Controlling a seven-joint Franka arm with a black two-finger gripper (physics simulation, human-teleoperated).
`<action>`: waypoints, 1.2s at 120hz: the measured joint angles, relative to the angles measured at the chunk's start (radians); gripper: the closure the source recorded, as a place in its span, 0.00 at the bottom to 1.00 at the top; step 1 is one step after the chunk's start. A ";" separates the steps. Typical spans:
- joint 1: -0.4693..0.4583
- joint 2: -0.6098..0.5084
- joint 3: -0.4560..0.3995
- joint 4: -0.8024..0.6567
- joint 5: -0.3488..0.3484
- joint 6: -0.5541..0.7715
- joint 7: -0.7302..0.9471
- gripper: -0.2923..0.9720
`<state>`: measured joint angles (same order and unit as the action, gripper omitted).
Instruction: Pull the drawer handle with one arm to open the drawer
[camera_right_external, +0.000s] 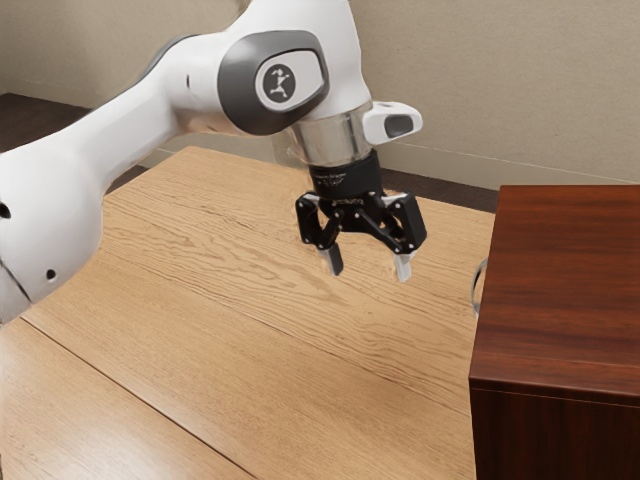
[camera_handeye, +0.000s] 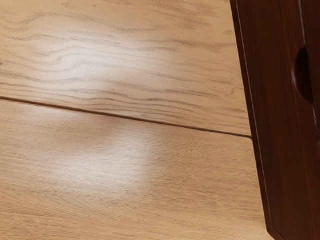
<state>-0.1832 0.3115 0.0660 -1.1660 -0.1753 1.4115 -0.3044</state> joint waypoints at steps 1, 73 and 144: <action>-0.004 0.001 0.000 0.000 0.000 0.003 -0.006 0.23; -0.058 0.037 0.009 -0.027 0.075 0.143 -0.372 0.23; -0.052 0.040 0.014 -0.099 -0.008 0.395 -0.487 0.23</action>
<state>-0.2347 0.3511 0.0797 -1.2651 -0.1836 1.8067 -0.7913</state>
